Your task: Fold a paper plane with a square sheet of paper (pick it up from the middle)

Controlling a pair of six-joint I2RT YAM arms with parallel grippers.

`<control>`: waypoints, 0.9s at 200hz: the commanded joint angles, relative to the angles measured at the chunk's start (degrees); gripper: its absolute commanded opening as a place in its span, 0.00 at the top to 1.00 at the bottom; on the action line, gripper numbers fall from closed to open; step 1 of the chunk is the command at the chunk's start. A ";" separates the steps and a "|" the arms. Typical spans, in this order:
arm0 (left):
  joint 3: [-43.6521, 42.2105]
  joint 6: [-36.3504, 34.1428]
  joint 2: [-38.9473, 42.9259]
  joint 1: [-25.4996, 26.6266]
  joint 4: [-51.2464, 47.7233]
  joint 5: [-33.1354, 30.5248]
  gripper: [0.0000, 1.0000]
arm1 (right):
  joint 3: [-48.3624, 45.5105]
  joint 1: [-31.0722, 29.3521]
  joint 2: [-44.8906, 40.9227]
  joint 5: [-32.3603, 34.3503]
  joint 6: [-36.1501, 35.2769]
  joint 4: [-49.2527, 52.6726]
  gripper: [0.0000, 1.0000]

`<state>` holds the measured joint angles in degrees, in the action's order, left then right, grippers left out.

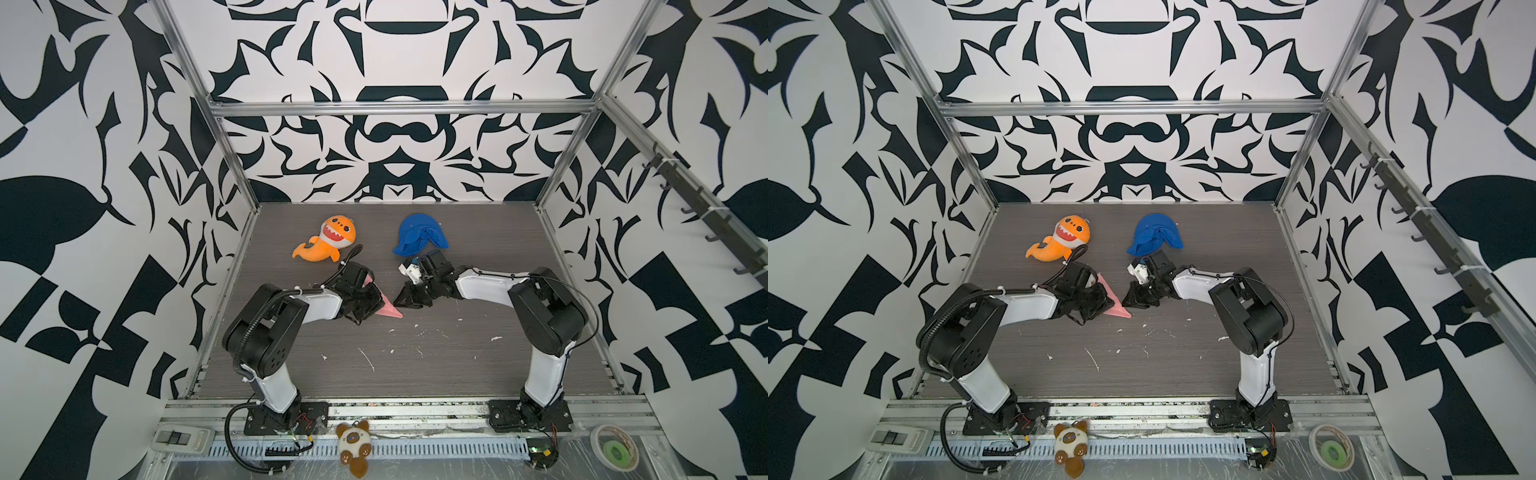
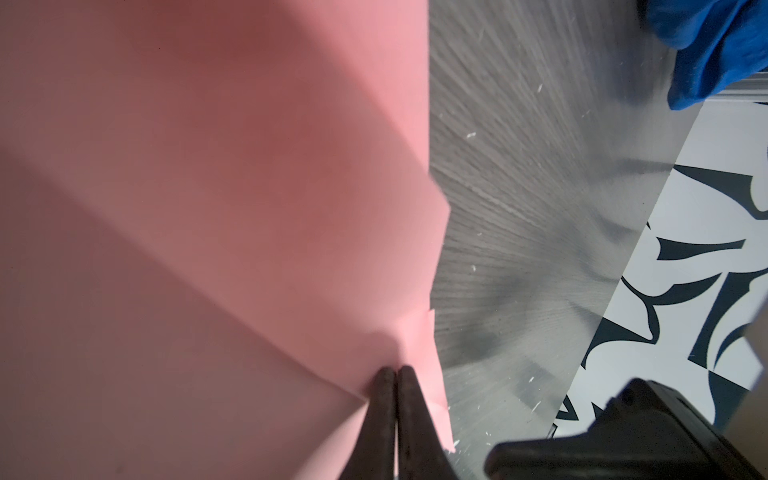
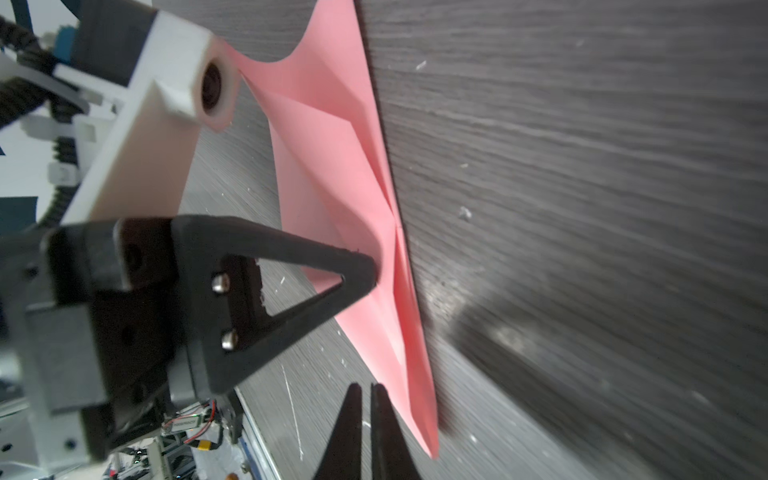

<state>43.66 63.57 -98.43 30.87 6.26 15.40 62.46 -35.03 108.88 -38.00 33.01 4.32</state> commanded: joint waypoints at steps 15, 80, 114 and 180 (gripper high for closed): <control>0.56 -0.03 -2.42 0.06 -5.20 -3.17 0.92 | 3.87 -0.70 2.15 -1.08 1.78 -1.04 0.94; 0.30 0.45 -2.36 0.06 -5.82 -3.80 0.92 | 2.93 -0.67 3.75 0.91 2.22 1.23 0.96; -0.09 0.70 -2.38 0.07 -5.65 -3.86 0.92 | 1.22 -0.64 3.48 1.02 3.08 1.23 0.96; -1.73 1.32 -1.72 0.10 -5.08 -4.14 0.93 | -1.87 -0.59 2.88 0.21 3.72 1.22 0.96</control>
<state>44.38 64.29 -98.70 31.00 5.28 14.96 62.46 -35.62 113.36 -37.85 36.18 3.62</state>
